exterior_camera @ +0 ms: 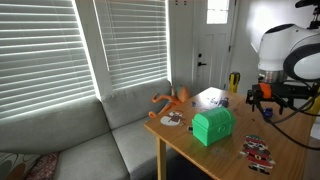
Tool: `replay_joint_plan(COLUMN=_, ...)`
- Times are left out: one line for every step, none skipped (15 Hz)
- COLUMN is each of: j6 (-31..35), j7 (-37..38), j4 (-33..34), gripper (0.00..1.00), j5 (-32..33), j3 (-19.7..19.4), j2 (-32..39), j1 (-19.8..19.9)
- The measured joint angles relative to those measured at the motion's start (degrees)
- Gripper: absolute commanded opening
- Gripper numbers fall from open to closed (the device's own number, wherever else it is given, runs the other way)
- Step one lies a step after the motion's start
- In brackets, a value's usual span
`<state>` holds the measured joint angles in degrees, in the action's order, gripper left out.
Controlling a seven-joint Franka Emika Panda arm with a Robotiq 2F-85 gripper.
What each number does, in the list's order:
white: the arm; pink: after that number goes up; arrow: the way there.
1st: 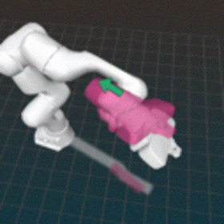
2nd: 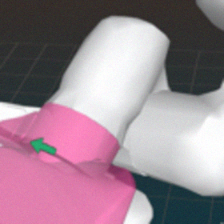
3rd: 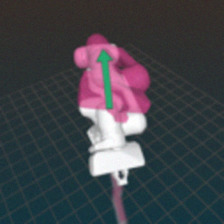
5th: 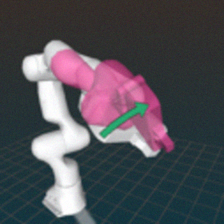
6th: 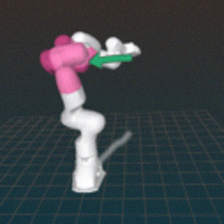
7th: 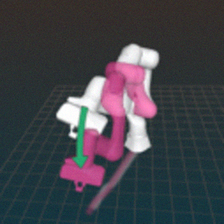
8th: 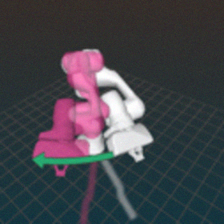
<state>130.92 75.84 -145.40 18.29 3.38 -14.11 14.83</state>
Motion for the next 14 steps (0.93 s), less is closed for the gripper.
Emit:
replay_joint_plan(j6=0.00, j7=0.05, j4=0.00, gripper=1.00, j5=0.42, j3=-0.24, j2=0.29, j1=0.00)
replay_joint_plan(j6=0.00, j7=0.15, j4=0.00, gripper=1.00, j5=0.90, j3=-0.43, j2=0.54, j1=-0.01)
replay_joint_plan(j6=0.00, j7=0.26, j4=-0.01, gripper=1.00, j5=1.36, j3=-0.56, j2=0.78, j1=-0.02)
replay_joint_plan(j6=0.00, j7=0.35, j4=-0.01, gripper=1.00, j5=1.72, j3=-0.66, j2=1.01, j1=-0.02)
replay_joint_plan(j6=0.00, j7=0.46, j4=-0.01, gripper=1.00, j5=2.04, j3=-0.71, j2=1.24, j1=-0.04)
replay_joint_plan(j6=0.00, j7=0.63, j4=-0.02, gripper=1.00, j5=2.39, j3=-0.78, j2=1.47, j1=-0.08)
replay_joint_plan(j6=0.00, j7=0.75, j4=-0.02, gripper=1.00, j5=2.65, j3=-0.87, j2=1.68, j1=-0.11)
replay_joint_plan(j6=0.00, j7=0.77, j4=-0.02, gripper=1.00, j5=2.72, j3=-0.98, j2=1.85, j1=-0.15)
replay_joint_plan(j6=0.00, j7=0.78, j4=-0.02, gripper=1.00, j5=2.77, j3=-1.15, j2=1.96, j1=-0.18)
replay_joint_plan(j6=0.02, j7=0.78, j4=-0.02, gripper=1.00, j5=2.80, j3=-1.32, j2=2.00, j1=-0.19)
replay_joint_plan(j6=0.10, j7=0.78, j4=-0.02, gripper=0.99, j5=2.83, j3=-1.51, j2=2.00, j1=-0.19)
replay_joint_plan(j6=0.18, j7=0.78, j4=-0.02, gripper=0.95, j5=2.84, j3=-1.72, j2=2.00, j1=-0.19)
replay_joint_plan(j6=0.20, j7=0.78, j4=-0.02, gripper=0.93, j5=2.84, j3=-1.94, j2=2.00, j1=-0.19)
replay_joint_plan(j6=0.21, j7=0.78, j4=-0.03, gripper=0.86, j5=2.84, j3=-2.13, j2=2.00, j1=-0.19)
